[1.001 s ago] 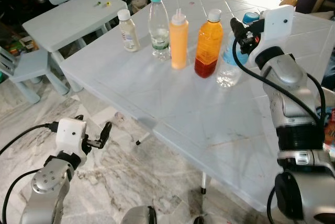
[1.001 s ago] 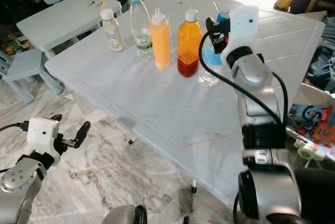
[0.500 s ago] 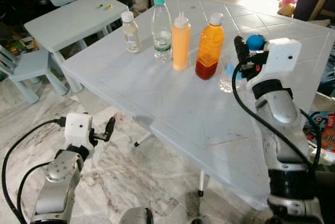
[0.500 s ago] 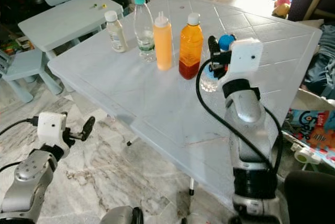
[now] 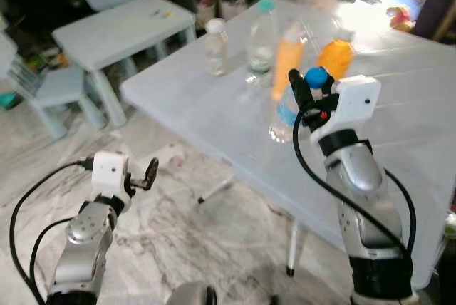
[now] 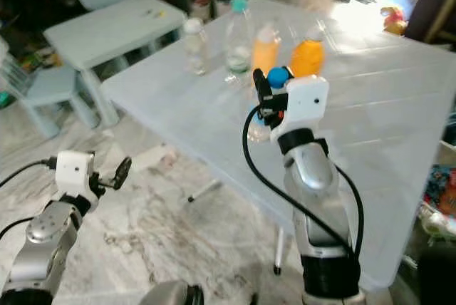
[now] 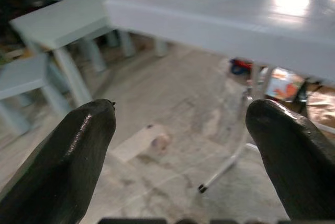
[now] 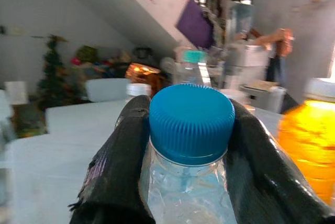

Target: Restocking fridge

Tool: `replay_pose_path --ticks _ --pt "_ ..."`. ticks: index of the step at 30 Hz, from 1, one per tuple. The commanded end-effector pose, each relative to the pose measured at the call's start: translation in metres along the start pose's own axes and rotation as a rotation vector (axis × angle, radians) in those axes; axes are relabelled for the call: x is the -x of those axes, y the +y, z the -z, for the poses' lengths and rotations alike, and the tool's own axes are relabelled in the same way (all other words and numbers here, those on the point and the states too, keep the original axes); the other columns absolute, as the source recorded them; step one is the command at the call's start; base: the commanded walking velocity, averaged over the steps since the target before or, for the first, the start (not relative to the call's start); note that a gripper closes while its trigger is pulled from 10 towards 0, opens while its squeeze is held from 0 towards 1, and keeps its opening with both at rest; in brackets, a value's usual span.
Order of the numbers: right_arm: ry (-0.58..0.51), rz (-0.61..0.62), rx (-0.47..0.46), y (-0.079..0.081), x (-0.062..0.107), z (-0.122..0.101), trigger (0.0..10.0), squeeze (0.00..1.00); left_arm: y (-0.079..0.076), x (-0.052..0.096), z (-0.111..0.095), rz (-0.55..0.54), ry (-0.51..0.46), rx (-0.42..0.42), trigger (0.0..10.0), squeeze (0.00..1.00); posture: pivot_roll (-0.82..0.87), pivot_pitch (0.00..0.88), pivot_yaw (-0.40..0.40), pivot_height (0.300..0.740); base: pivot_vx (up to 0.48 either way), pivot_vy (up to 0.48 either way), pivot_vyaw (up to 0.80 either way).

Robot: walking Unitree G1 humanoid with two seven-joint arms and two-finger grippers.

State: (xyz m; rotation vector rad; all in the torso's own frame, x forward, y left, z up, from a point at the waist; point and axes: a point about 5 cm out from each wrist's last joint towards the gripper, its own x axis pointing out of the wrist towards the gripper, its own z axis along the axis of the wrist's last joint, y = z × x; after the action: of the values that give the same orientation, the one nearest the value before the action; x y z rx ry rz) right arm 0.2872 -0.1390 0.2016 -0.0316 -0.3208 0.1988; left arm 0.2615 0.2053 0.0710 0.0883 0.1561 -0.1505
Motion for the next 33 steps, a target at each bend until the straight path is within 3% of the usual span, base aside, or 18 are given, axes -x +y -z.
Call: replay_pose_path --ticks 1,10,18,27,33 --pt "-0.004 -0.011 0.005 -0.001 0.003 0.0 10.0 0.0 -0.003 0.0 0.006 -0.002 0.019 -0.001 10.0 0.0 -0.01 0.0 0.033 0.74 0.0 0.48 0.77" --pt "0.033 -0.028 0.005 -0.002 0.012 0.015 10.0 0.0 -0.003 -0.004 0.008 -0.008 0.01 -0.003 10.0 0.0 -0.01 0.0 0.023 0.74 0.0 0.48 0.77" --pt "0.103 -0.021 0.023 -0.009 0.025 0.036 10.0 0.0 0.003 0.002 0.022 -0.022 0.049 -0.02 10.0 0.0 -0.01 0.0 0.019 0.74 0.0 0.437 0.77" --pt "0.135 -0.037 0.041 -0.011 0.032 0.049 10.0 0.0 0.011 0.008 0.031 -0.055 0.056 -0.056 10.0 0.0 -0.01 0.0 0.014 0.74 0.0 0.0 0.77" --pt "0.14 0.021 0.072 -0.023 0.038 0.051 10.0 0.0 0.017 0.016 0.035 -0.093 0.057 -0.048 10.0 0.0 0.0 0.0 0.019 0.74 0.0 0.0 0.77"
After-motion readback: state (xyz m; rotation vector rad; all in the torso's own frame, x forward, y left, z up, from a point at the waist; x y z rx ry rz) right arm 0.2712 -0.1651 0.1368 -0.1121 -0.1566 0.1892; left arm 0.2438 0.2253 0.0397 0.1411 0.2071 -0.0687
